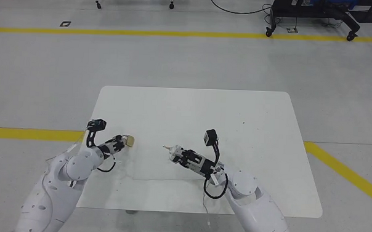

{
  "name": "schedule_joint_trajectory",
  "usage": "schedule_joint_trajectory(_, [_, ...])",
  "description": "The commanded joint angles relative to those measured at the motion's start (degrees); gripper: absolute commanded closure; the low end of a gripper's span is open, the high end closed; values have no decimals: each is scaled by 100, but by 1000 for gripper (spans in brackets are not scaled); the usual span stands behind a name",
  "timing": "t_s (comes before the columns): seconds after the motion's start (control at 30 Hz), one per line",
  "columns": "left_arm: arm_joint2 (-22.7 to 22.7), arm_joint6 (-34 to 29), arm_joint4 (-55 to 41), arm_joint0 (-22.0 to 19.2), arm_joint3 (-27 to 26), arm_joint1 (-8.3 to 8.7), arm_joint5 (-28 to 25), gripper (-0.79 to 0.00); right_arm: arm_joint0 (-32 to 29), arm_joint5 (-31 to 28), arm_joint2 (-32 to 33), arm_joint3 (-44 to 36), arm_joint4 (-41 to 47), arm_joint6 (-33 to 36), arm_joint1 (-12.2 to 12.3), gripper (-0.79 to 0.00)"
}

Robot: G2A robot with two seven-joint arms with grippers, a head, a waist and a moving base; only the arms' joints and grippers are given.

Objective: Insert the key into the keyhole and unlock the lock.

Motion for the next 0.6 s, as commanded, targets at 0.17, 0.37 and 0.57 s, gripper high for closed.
schedule_joint_trajectory(0.17, [-787, -1064, -2518, -155, 226, 2, 176, 0, 0, 0, 0, 0, 0, 0, 0, 0])
schedule_joint_trajectory(0.37, [-1437, -2256, -4945, -214, 280, 12, 1029, 0, 0, 0, 0, 0, 0, 0, 0, 0])
schedule_joint_trajectory(0.57, [-1571, -3125, -6428, -204, 446, -2, 1879, 0, 0, 0, 0, 0, 0, 0, 0, 0])
